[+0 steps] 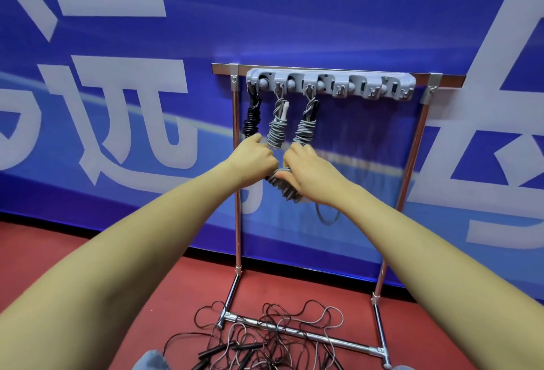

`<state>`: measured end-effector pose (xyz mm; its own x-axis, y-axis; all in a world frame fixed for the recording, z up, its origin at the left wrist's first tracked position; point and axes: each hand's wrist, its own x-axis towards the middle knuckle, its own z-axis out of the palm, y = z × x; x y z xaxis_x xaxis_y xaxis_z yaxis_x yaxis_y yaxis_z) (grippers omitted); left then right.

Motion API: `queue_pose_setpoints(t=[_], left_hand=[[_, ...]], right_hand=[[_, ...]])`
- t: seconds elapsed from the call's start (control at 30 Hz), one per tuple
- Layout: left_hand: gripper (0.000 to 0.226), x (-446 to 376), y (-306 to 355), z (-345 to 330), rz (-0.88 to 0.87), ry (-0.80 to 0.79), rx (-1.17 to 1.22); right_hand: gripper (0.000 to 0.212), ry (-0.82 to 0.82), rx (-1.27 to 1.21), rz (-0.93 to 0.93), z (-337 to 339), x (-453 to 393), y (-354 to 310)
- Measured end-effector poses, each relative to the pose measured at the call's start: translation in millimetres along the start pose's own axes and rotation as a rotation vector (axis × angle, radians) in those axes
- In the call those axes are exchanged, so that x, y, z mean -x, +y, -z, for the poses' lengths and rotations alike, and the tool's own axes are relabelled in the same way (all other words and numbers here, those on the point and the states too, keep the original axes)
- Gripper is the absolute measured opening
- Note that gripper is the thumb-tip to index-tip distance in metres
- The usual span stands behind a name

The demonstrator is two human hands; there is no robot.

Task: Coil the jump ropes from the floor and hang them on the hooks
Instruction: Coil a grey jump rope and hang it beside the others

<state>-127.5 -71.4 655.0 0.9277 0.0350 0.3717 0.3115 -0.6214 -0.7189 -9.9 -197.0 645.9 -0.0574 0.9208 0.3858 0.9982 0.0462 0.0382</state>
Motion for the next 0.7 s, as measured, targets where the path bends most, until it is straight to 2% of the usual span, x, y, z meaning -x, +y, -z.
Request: queue_pose_setpoints(t=[0.1,0.2,0.27,0.4,0.5,0.6,0.63,0.7], left_hand=[[0.031,1.2,3.7,12.4,0.097,-0.037,0.044],[0.036,5.6,8.4,6.8,0.230,-0.023,0.198],[0.040,6.7,9.6,2.3,0.251,0.011,0.249],[0.038,11.3,5.8,0.2,0.122,0.026,0.179],[0.030,15.5,0.2,2.1,0.004,0.105,0.164],[0.012,10.9,0.1,-0.5,-0.096,0.248,0.320],[0.010,9.6,1.5,1.0,-0.064,0.256,0.412],[0.019,10.2,3.1,13.1,0.175,0.227,0.645]], right_hand=[[0.026,-0.005,-0.280,-0.075,3.6,0.9,-3.9],[0.027,0.038,-0.331,-0.067,5.4,1.0,-1.4],[0.026,0.028,-0.363,-0.057,4.8,2.6,2.1],[0.013,0.004,-0.146,-0.046,7.8,4.2,15.3],[0.015,0.046,0.040,-0.037,14.5,1.0,19.5],[0.016,0.023,-0.015,-0.078,15.0,-0.7,11.4],[0.017,0.001,-0.053,-0.086,13.8,-1.1,10.9],[0.019,-0.024,-0.229,-0.180,14.8,-1.7,12.6]])
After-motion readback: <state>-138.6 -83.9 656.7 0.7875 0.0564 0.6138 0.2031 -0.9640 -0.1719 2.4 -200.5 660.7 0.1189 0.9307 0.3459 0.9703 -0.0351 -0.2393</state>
